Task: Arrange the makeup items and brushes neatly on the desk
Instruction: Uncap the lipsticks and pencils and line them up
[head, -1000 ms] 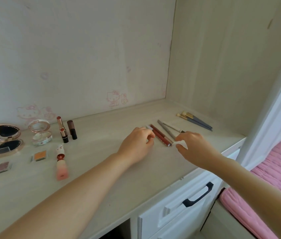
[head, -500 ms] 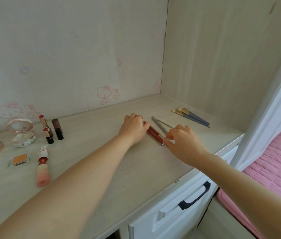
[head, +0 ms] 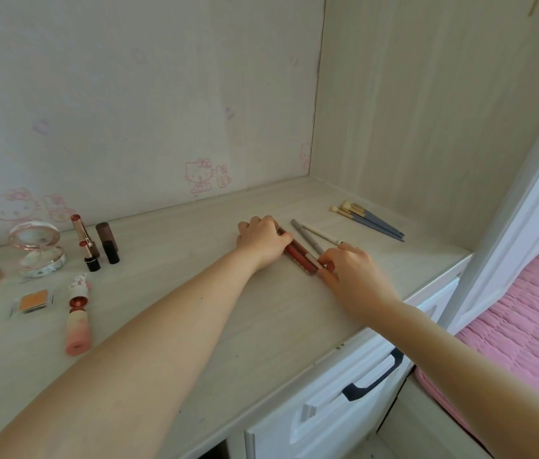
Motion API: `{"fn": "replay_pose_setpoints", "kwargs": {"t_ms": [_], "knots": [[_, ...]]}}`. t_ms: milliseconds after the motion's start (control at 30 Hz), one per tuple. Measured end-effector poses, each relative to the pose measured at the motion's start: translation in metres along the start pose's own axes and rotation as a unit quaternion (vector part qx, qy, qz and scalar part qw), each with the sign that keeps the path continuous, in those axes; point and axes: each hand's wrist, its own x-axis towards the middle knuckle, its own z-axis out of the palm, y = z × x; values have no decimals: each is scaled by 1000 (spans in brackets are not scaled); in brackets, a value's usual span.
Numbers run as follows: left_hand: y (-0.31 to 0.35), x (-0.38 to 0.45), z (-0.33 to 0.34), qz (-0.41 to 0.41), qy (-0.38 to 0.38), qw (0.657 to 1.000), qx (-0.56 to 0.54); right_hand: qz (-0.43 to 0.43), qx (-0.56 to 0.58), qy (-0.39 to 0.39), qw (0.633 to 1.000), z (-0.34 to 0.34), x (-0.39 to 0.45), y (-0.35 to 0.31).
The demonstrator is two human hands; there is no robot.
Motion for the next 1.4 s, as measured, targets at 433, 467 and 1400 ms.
{"fn": "replay_pose_setpoints", "kwargs": {"t_ms": [433, 467, 1400], "knots": [[-4, -35, -67, -7, 170, 923, -345, -17, 124, 146, 981, -22, -7, -38], [-8, -41, -75, -7, 175, 920, -349, -25, 131, 156, 979, -23, -8, -43], [-189, -262, -212, 65, 162, 970, -169, -124, 359, -26, 925, 15, -61, -247]]}}
